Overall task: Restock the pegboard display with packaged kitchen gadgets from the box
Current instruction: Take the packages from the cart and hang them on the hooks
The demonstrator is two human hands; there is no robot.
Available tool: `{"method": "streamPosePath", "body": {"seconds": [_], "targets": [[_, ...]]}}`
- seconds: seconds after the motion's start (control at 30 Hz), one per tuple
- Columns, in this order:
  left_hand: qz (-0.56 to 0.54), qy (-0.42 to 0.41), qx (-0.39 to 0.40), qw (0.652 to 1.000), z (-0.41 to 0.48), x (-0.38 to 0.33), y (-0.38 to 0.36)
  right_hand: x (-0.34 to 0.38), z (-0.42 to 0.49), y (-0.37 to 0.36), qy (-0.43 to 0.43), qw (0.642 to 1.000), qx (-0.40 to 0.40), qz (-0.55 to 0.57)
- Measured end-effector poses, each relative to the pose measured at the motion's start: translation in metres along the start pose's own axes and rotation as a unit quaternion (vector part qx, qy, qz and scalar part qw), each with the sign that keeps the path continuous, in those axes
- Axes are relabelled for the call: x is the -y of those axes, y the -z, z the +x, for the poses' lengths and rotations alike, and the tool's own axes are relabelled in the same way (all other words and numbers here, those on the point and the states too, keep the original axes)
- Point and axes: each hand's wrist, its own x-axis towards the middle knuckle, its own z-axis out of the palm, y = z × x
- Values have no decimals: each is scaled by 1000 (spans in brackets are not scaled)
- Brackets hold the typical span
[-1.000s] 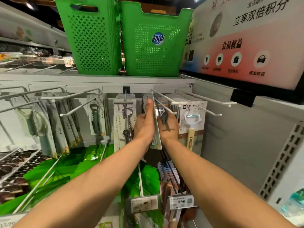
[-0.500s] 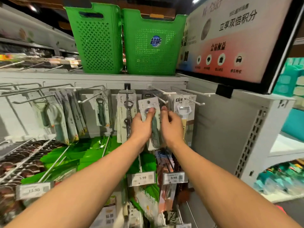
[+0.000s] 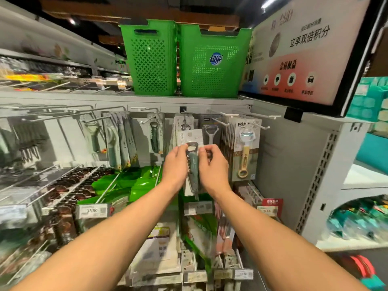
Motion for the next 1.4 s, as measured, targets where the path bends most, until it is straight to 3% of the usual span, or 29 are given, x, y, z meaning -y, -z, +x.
{"method": "streamPosePath", "body": {"seconds": [0.2,0.5,1.07,1.4], "targets": [[15,-55,-20,998,1,-3,62,34,-12,-39,36,999,26,14],[19,-61,-39,997,33,0,126,70,-11,-94,39,998,49,10],[-14,-38,-58,998,58,17,135,56,4,-126,-24,1000,-3,4],[65,-93,-75,991,86,30,136,42,16,-146,5,999,20,-46]]}}
